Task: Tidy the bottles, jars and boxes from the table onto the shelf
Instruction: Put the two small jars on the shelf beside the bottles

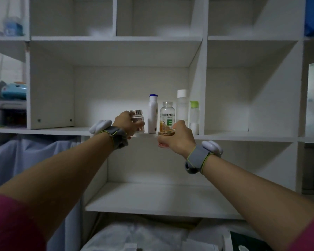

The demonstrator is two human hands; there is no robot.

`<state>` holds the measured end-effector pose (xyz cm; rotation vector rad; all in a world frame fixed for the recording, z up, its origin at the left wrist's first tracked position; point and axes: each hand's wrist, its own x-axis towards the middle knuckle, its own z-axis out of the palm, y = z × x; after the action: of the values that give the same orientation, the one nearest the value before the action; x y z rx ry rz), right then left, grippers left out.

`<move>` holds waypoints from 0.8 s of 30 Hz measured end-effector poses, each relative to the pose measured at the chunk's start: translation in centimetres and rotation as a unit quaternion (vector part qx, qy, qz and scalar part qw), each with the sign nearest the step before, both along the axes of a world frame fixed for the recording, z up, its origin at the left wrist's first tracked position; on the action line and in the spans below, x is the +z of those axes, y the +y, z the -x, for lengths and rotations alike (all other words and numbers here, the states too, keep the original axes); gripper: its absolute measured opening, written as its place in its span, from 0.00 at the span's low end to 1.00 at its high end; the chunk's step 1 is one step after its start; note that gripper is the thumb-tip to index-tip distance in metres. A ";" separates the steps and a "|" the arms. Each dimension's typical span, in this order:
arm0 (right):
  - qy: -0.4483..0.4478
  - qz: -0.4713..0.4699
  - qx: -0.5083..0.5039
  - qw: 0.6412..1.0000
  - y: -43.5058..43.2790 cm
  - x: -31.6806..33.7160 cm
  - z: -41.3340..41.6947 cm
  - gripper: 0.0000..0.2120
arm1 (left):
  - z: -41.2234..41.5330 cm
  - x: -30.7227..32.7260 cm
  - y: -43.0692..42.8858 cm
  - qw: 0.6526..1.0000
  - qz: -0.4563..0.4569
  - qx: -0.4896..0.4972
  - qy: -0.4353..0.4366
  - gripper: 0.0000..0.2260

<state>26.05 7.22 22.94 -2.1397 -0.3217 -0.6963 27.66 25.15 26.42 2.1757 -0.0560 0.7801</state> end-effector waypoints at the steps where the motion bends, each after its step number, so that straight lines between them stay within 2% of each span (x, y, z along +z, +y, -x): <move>1: -0.007 -0.005 -0.002 1.000 0.1 0.0 -0.2 0.28 | -0.5 0.1 0.0 1.000 -0.001 0.005 -0.002 0.23; 12: -0.074 -0.069 -0.003 0.995 1.0 -0.8 -2.5 0.26 | -4.2 0.2 0.1 0.999 -0.032 0.034 0.018 0.23; 24: -0.099 -0.094 0.016 0.991 2.5 -0.6 -3.4 0.26 | -5.9 -0.6 0.0 1.000 -0.006 0.015 0.004 0.21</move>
<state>29.48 9.74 22.31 -1.8883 -0.3791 -0.8878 33.57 25.16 25.79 2.1952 -0.0240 0.7910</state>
